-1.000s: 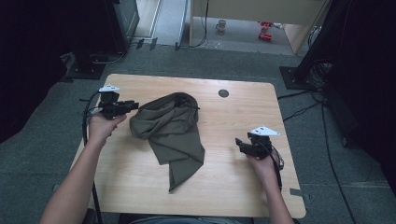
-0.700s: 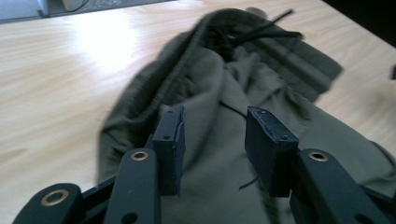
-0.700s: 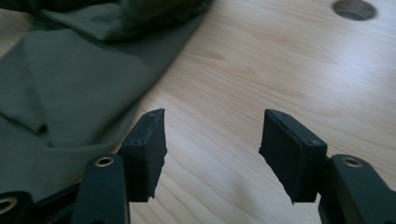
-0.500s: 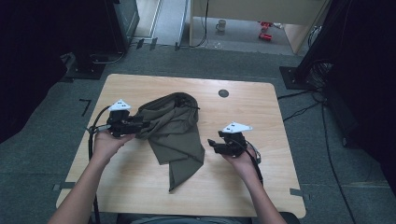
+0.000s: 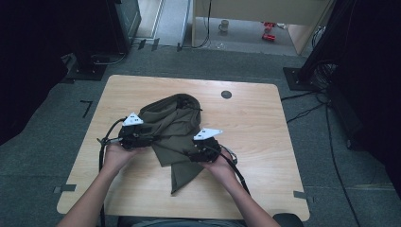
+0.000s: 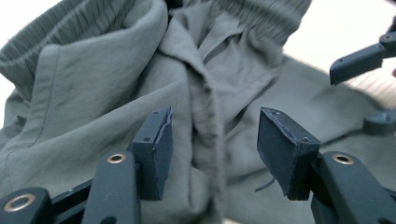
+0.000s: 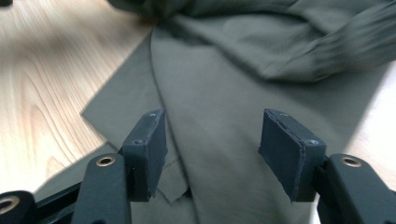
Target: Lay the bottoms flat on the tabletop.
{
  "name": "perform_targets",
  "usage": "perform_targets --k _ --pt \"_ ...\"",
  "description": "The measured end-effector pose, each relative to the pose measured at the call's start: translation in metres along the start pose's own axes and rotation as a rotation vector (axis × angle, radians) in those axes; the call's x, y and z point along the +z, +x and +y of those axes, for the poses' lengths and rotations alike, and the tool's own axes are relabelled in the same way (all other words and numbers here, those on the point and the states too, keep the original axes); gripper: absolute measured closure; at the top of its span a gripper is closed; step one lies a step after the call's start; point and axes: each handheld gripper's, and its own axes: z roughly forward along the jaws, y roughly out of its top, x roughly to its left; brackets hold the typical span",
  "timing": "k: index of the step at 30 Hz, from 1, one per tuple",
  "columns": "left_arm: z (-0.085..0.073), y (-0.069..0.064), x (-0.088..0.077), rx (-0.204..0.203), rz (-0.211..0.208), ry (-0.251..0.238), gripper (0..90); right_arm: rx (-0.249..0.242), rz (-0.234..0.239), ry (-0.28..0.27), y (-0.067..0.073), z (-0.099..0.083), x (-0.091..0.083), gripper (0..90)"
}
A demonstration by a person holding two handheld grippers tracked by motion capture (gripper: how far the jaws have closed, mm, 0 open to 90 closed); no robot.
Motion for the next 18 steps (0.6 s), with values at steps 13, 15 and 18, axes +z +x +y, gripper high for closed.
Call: perform_targets --k 13,15,18 --pt "0.002 0.023 -0.002 -0.082 0.067 0.022 89.5 -0.062 -0.071 0.043 -0.002 -0.009 0.009 87.2" --pt "0.004 0.027 -0.008 -0.098 0.073 -0.006 89.6 -0.054 -0.079 0.033 -0.004 -0.006 0.003 88.2" --pt "0.006 0.033 -0.017 -0.111 0.093 -0.039 89.6 -0.029 -0.091 0.006 -0.011 -0.002 -0.01 88.2"
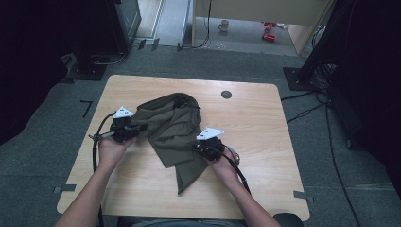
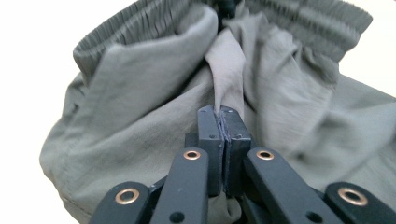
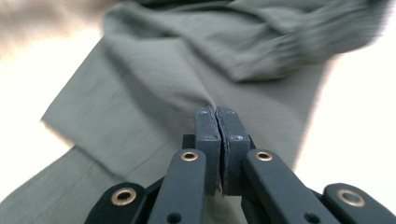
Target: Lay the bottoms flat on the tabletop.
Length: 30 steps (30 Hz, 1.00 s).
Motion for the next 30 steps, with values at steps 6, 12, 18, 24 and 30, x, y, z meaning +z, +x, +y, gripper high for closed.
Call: perform_targets --k 6,12,18,24,30 --pt "0.002 0.014 -0.01 -0.031 0.032 -0.035 89.7 0.091 -0.069 -0.065 -0.034 -0.001 -0.035 88.3" --pt "0.002 0.027 -0.014 -0.06 0.049 -0.043 89.7 0.214 -0.13 -0.085 -0.072 -0.018 -0.062 88.3" --pt "-0.002 0.039 -0.004 -0.078 0.056 -0.001 89.9 0.334 -0.161 -0.083 -0.1 -0.04 -0.078 88.3" --pt "-0.005 0.041 0.017 -0.07 0.035 0.063 89.8 0.38 -0.176 -0.045 -0.112 -0.057 -0.074 88.1" --pt "-0.001 0.038 0.021 -0.1 0.008 0.086 80.5 0.395 -0.185 -0.042 -0.113 -0.067 -0.075 72.6"
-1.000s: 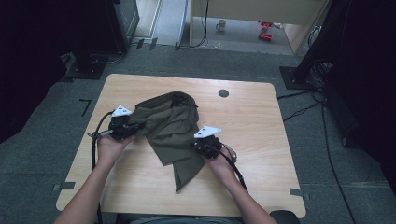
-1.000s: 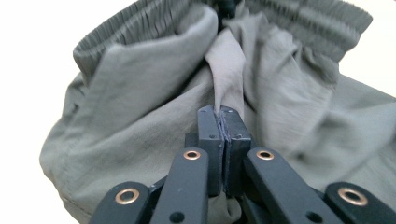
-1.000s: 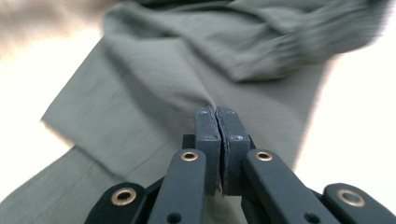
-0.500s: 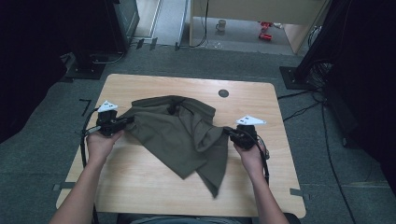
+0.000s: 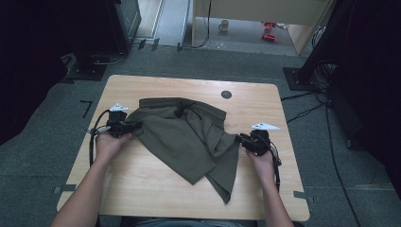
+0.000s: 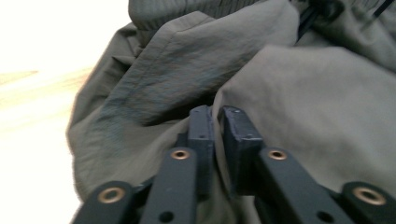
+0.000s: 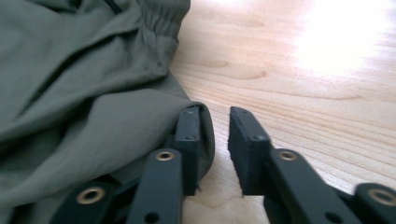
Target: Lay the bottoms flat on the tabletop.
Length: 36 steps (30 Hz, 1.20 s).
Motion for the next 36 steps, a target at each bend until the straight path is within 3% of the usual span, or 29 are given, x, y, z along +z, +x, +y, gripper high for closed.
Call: perform_targets --k 5,7,10,13,16,20,23,27,30,32,36 --pt "0.011 -0.018 -0.02 0.042 -0.024 -0.092 65.7 0.013 0.035 -0.066 0.007 0.003 -0.018 65.4" --pt "0.013 -0.028 -0.024 0.079 -0.031 -0.101 62.2 -0.026 0.055 -0.064 0.023 0.004 -0.025 62.4" --pt "0.012 -0.041 -0.023 0.126 -0.041 -0.091 61.1 -0.05 0.066 -0.053 0.032 0.003 -0.027 61.8" --pt "0.005 -0.053 -0.021 0.149 -0.081 -0.099 60.5 -0.074 0.087 -0.038 0.047 0.001 -0.029 60.8" --pt "-0.001 -0.063 -0.019 0.181 -0.092 -0.105 59.7 -0.113 0.1 -0.024 0.06 -0.004 -0.029 58.8" --pt "-0.014 -0.075 -0.013 0.197 -0.123 -0.09 57.4 -0.149 0.133 -0.019 0.077 -0.012 -0.029 56.8" --pt "-0.023 -0.084 -0.004 0.224 -0.131 -0.053 56.1 -0.186 0.154 -0.014 0.089 -0.017 -0.028 53.8" --pt "-0.031 -0.093 0.012 0.266 -0.11 0.0 55.6 -0.242 0.159 -0.004 0.102 -0.02 -0.019 50.8" --pt "-0.035 -0.092 0.021 0.263 -0.097 0.037 56.5 -0.263 0.15 0.008 0.105 -0.021 -0.008 50.6" --pt "-0.037 -0.089 0.027 0.256 -0.084 0.057 57.7 -0.275 0.132 0.021 0.104 -0.021 -0.002 55.5" --pt "-0.037 -0.083 0.029 0.241 -0.069 0.047 59.8 -0.273 0.089 -0.002 0.097 -0.014 0.003 80.1"
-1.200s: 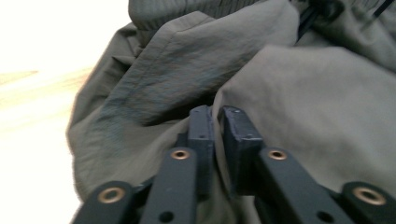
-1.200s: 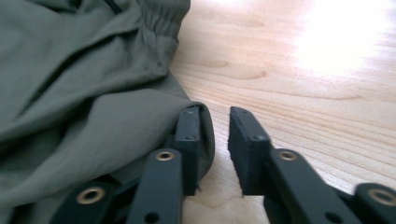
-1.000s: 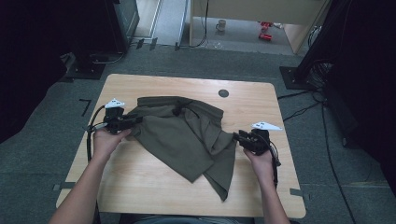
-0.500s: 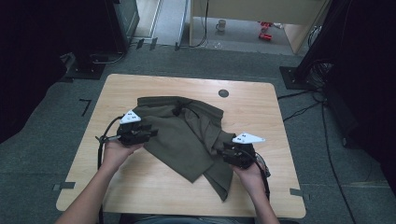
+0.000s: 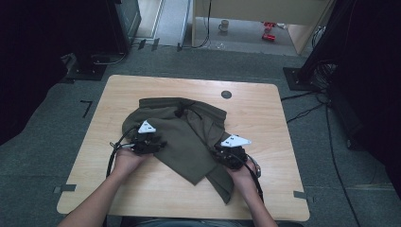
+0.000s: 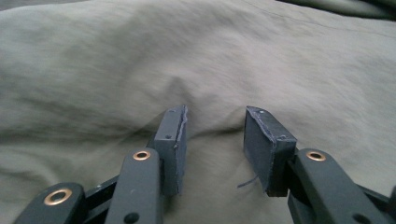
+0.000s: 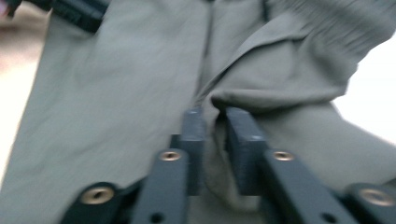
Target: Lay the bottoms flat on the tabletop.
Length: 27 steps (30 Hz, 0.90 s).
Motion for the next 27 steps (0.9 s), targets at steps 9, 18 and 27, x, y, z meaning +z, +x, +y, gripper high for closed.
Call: perform_targets --k 9,18,27 --pt "0.004 0.008 0.005 0.016 0.067 -0.009 68.1 0.124 -0.078 -0.057 -0.054 0.015 -0.009 87.5" --pt "0.013 0.023 0.014 -0.01 0.079 -0.029 78.3 0.244 -0.16 -0.047 -0.121 0.011 -0.002 88.0" --pt "0.03 0.042 0.029 -0.08 0.086 -0.04 78.7 0.317 -0.256 0.011 -0.166 -0.002 0.007 88.3"
